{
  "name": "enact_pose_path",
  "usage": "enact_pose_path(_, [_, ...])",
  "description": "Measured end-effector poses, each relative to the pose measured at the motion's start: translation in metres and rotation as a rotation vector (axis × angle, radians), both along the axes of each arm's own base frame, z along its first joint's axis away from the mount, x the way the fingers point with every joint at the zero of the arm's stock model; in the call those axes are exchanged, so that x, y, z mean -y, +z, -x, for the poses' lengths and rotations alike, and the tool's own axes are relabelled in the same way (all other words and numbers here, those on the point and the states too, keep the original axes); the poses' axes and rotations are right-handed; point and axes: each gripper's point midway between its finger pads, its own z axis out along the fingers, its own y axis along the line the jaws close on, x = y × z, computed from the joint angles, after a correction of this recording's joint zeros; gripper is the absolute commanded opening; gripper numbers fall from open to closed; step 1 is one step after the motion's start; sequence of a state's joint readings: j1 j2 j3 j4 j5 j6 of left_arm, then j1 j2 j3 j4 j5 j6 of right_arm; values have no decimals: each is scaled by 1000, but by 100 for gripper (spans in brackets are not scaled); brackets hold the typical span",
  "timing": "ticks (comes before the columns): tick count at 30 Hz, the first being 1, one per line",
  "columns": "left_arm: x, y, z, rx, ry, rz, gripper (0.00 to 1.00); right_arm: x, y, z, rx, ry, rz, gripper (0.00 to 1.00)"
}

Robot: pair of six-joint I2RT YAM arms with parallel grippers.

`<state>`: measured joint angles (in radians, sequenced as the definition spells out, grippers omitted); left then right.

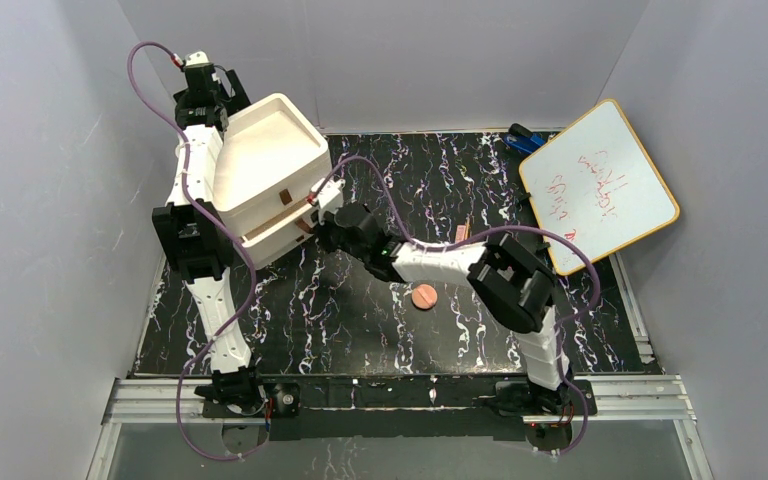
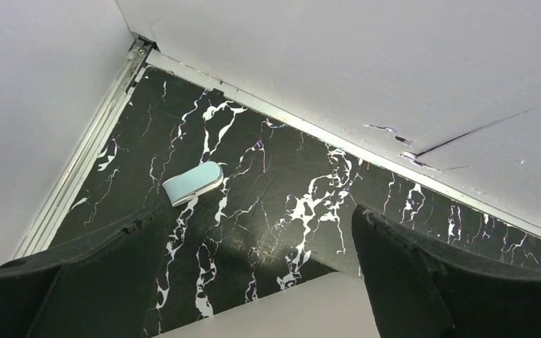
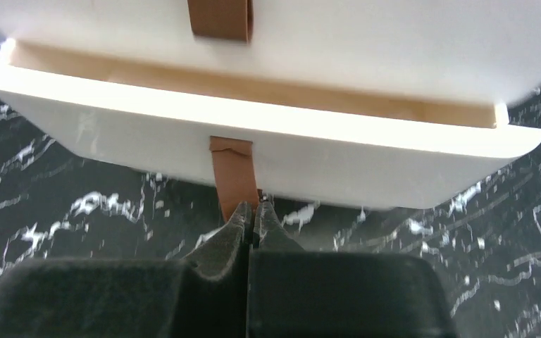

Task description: Organize the makeup

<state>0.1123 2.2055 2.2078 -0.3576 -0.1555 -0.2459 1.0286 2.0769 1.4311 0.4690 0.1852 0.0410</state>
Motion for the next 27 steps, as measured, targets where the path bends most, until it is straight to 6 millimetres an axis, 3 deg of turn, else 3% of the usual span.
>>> enact_pose_path(5, [2,-2,1,-9,-7,4,99,31,-13,26,-55,-10,10,1])
enact_pose_path(18, [13,-15,-4,-31,-36,15,98,71,-5,68,-89,-56,-9,1])
enact_pose_path(22, [14,-15,-4,-31,-38,16,98,88,-13,83,-107,-64,27,1])
enact_pose_path(25, [14,-15,-4,-32,-39,16,98,97,-8,86,-110,-81,23,30])
enact_pose_path(27, [14,-15,-4,-32,-39,16,98,106,-6,88,-120,-99,25,36])
